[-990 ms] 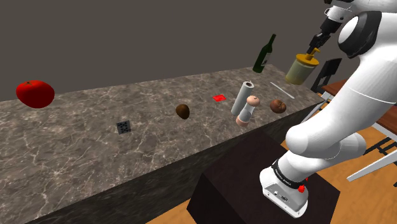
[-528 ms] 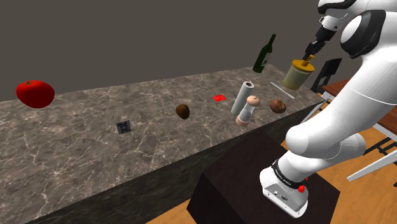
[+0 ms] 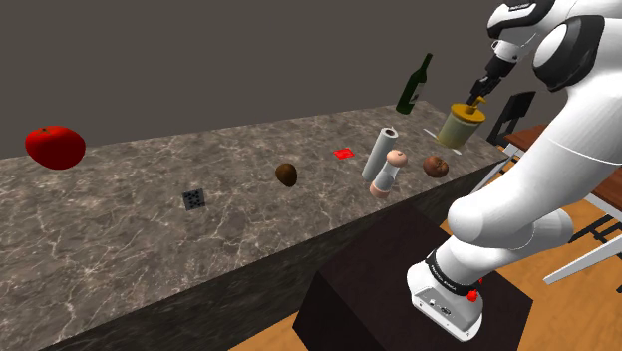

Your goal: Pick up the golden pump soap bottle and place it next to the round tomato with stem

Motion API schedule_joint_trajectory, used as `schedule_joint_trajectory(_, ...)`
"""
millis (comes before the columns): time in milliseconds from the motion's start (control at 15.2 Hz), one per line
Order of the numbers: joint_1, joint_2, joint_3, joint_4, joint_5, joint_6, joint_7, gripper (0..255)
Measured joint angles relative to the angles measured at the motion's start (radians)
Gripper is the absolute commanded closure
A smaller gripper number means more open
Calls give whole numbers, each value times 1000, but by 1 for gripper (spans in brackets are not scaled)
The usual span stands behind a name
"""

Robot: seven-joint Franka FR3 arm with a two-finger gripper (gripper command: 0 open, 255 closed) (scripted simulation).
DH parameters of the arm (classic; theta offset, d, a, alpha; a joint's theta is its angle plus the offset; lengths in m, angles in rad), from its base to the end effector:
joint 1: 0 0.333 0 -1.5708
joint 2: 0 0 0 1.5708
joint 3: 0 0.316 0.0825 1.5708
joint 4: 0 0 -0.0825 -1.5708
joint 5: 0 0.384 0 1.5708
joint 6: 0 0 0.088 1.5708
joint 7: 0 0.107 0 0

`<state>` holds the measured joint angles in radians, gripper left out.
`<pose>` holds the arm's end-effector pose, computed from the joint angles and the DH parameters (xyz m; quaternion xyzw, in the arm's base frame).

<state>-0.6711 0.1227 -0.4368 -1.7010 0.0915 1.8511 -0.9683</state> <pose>0.2855 -0.5301 0.5223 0.9965 -0.0795 0.0258 0.0076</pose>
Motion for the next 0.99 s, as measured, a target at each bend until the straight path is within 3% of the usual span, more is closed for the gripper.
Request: schedule_joint_trajectory(990,-2,35,4,-160,23,191,-22,255)
